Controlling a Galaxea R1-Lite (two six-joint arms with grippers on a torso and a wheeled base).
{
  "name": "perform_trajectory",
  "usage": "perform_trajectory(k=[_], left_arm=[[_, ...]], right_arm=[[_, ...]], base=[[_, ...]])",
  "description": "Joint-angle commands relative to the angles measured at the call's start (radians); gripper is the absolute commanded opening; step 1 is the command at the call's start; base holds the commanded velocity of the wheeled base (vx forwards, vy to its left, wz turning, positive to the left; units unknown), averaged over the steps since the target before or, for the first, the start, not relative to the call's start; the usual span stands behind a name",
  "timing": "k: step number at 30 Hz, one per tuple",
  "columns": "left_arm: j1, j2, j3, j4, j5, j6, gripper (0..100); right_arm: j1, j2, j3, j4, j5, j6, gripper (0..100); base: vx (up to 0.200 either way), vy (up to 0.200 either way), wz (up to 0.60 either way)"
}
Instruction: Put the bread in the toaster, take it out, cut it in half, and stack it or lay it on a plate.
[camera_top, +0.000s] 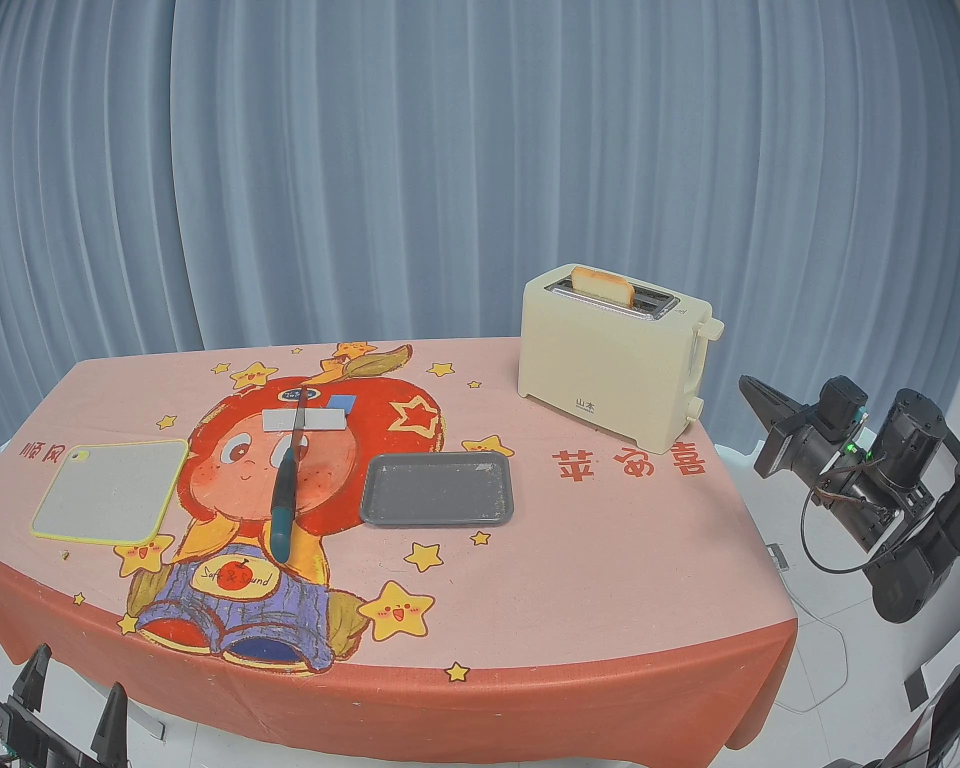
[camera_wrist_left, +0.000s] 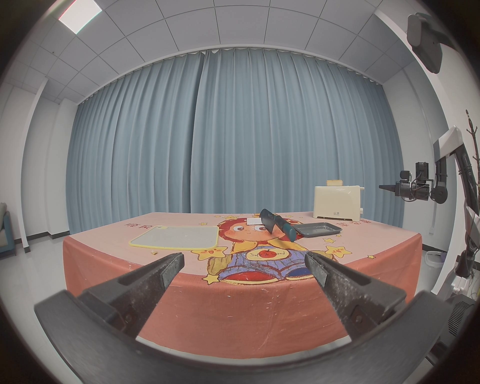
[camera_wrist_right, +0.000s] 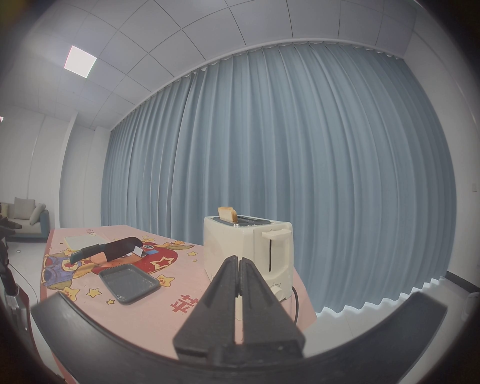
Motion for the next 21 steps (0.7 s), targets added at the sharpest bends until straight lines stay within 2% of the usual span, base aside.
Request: perform_trajectory(k=[1,19,20,21], left_arm=[[0.0,-0.016,0.018,0.0,0.0,0.0,100],[0.0,-0.016,0.018,0.0,0.0,0.0,100],[0.0,-0.016,0.018,0.0,0.0,0.0,100],[0.0,-0.016,0.018,0.0,0.0,0.0,100]], right_arm=[[0.002,-0.028,0.001,0.002,0.0,0.001,0],[-0.005,-0.054,0.0,0.031,0.0,-0.001,0],[-0.005,-0.054,0.001,0.031,0.0,-0.001,100],[-0.005,-0.054,0.001,0.031,0.0,-0.001,100]], base=[[0.0,0.0,0.0],[0.0,0.0,0.0],[0.0,0.0,0.0],[0.0,0.0,0.0]])
